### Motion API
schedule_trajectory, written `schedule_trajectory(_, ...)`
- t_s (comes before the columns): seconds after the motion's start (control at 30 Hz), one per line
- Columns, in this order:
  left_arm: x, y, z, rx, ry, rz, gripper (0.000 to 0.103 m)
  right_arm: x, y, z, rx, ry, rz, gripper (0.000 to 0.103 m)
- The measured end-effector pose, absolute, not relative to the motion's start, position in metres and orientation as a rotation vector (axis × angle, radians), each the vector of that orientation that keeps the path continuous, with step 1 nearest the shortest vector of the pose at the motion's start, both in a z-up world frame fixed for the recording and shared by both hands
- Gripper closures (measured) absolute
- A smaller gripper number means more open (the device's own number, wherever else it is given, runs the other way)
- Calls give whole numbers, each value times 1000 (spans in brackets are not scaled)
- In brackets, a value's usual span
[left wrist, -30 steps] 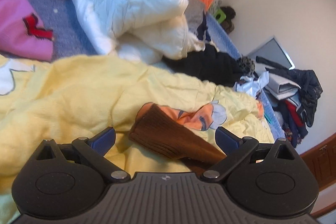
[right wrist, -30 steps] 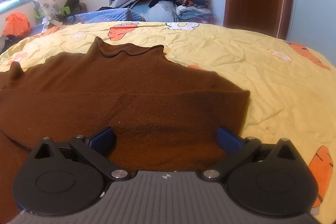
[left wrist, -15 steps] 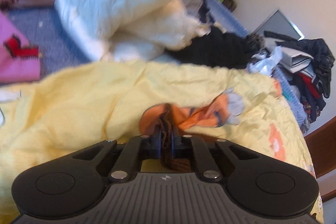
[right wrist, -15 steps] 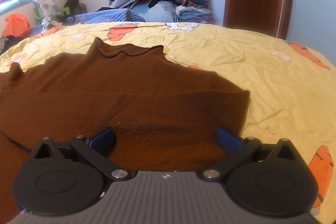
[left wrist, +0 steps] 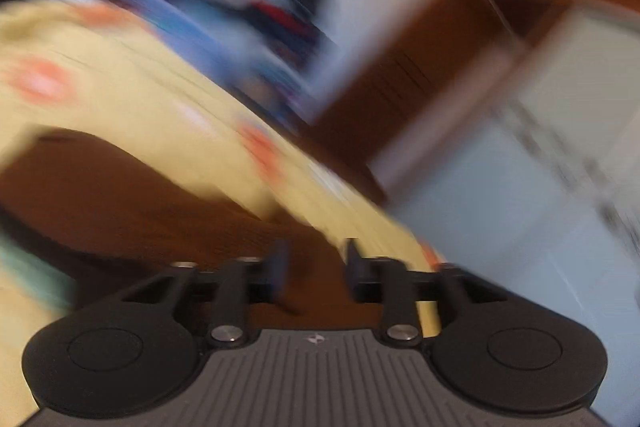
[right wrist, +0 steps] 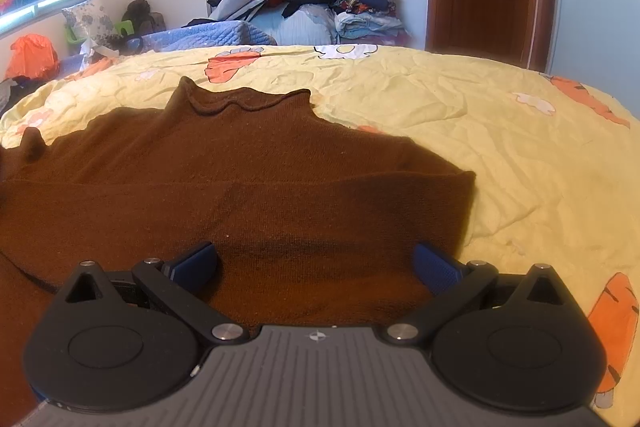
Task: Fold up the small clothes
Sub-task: 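Fold the held sleeve across the sweater body and open the left gripper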
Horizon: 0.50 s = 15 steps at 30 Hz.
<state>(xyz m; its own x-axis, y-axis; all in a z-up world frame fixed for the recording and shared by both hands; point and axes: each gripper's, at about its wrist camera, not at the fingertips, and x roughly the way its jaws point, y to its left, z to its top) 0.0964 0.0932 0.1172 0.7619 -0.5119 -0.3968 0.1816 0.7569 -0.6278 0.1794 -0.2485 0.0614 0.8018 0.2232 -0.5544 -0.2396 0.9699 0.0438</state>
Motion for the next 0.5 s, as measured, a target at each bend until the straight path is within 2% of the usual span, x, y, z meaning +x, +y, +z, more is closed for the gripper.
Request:
schedule_trajectory(0.03,93,68,112,-519,609,-402,20,179,-249,62,-25,590,249,0)
schedule_trajectory(0.1,73,38,95,-358,542,-294,9,179,-249,62,-19,589,251,0)
schedule_trajectory(0.17,55,23,74,-210,489,-232,8,179,-250,62,-10,587,255,0)
schedule_trajectory(0.23,46,21,52,-125,513,-177,8,178,-254,62,3,583,260,0)
schedule_trajectory(0.4,49,38,6,-143,664,-126,9,178,-248,69,-23,607,236,0)
schedule_trajectory(0.5,45,56,7,-251,609,-95,8,173,-247,96,237,639,355,0)
